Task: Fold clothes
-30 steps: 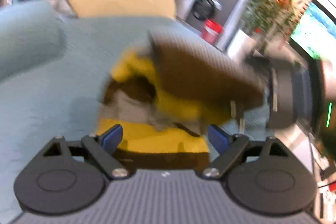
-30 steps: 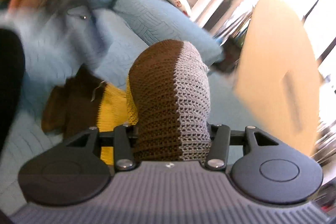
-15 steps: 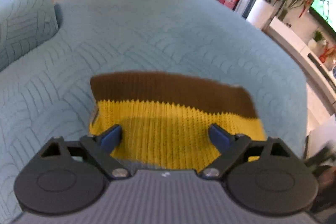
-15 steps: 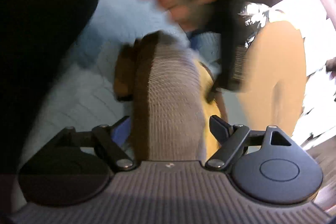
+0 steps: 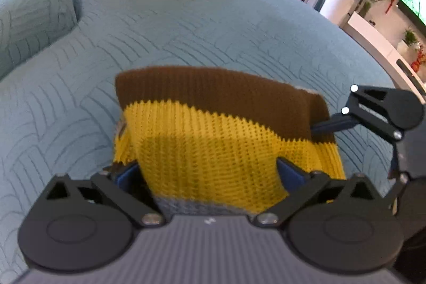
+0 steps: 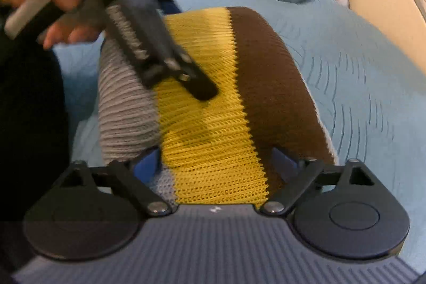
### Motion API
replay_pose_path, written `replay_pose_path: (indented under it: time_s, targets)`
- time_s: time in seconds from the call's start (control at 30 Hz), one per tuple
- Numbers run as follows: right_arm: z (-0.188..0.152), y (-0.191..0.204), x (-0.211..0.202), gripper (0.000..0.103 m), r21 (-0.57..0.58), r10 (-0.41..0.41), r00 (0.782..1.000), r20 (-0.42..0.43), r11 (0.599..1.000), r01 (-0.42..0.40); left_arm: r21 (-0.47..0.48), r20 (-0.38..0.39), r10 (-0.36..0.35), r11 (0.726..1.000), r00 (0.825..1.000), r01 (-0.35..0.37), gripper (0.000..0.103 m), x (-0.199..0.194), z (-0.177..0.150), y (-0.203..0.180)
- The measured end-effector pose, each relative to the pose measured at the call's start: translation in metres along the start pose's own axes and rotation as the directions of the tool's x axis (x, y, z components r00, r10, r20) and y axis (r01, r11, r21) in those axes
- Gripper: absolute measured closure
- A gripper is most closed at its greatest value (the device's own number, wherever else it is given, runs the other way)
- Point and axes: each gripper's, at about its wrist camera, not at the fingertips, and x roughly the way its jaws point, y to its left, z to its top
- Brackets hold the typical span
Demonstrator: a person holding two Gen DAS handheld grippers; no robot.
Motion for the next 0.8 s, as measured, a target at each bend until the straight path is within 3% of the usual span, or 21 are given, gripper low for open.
replay_pose_path:
  time_s: [0.13,0.2,0.3,0.33,0.37,0.43,0.5,0.63,0.67,0.73,0.8]
  targets:
    - [-0.009,-0.006,-0.045,0.009,0.203,-0.064,0.986,0.152,0.979,0.032,-0.011,0.104,0.006,1.0,0.995,-0.005,0.002,-0.048,0.002,-0.001]
    - [-0.026,-0.022,-0.061,0.009,0.447,-0.123,0.963,0.24,0.894,0.002,-0.009,0.167,-0.015,1.0,0.986,0.017,0.001,-0.07,0.004,-0.007]
    - [-0.059,-0.048,-0.05,0.009,0.673,-0.123,0.946,0.301,0.73,-0.119,0.051,0.187,-0.067,0.997,0.98,0.058,0.0,-0.076,0.008,-0.024]
    - [-0.062,-0.053,-0.043,0.009,0.704,-0.127,0.943,0.307,0.697,-0.135,0.095,0.16,-0.071,0.994,0.985,0.057,0.0,-0.066,0.007,-0.033]
    - [-0.073,-0.064,-0.029,0.009,0.767,-0.124,0.935,0.333,0.613,-0.192,0.136,0.129,-0.074,0.989,0.989,0.056,0.001,-0.056,0.006,-0.042]
    - [-0.092,-0.073,-0.013,0.009,0.803,-0.118,0.909,0.399,0.523,-0.285,0.184,0.037,-0.058,0.982,0.998,0.051,0.005,-0.029,-0.003,-0.049]
    - [-0.101,-0.078,-0.005,0.009,0.794,-0.139,0.872,0.468,0.5,-0.346,0.215,-0.008,-0.025,0.976,1.0,0.026,0.005,-0.012,-0.016,-0.052]
    - [-0.1,-0.092,0.021,0.009,0.773,-0.149,0.851,0.503,0.519,-0.366,0.161,-0.01,-0.042,0.986,0.999,0.043,0.002,-0.007,-0.022,-0.042]
    - [-0.101,-0.097,0.03,0.008,0.763,-0.118,0.85,0.514,0.516,-0.39,0.148,-0.008,-0.046,0.988,0.999,0.047,0.002,-0.009,-0.021,-0.04]
    - [-0.093,-0.095,0.044,0.004,0.725,-0.082,0.845,0.529,0.562,-0.398,0.139,-0.02,-0.054,0.989,0.998,0.056,0.002,-0.007,-0.021,-0.038]
    - [-0.076,-0.085,0.052,0.003,0.641,0.078,0.846,0.528,0.617,-0.456,0.138,-0.026,-0.057,0.989,0.998,0.06,0.001,-0.006,-0.021,-0.037]
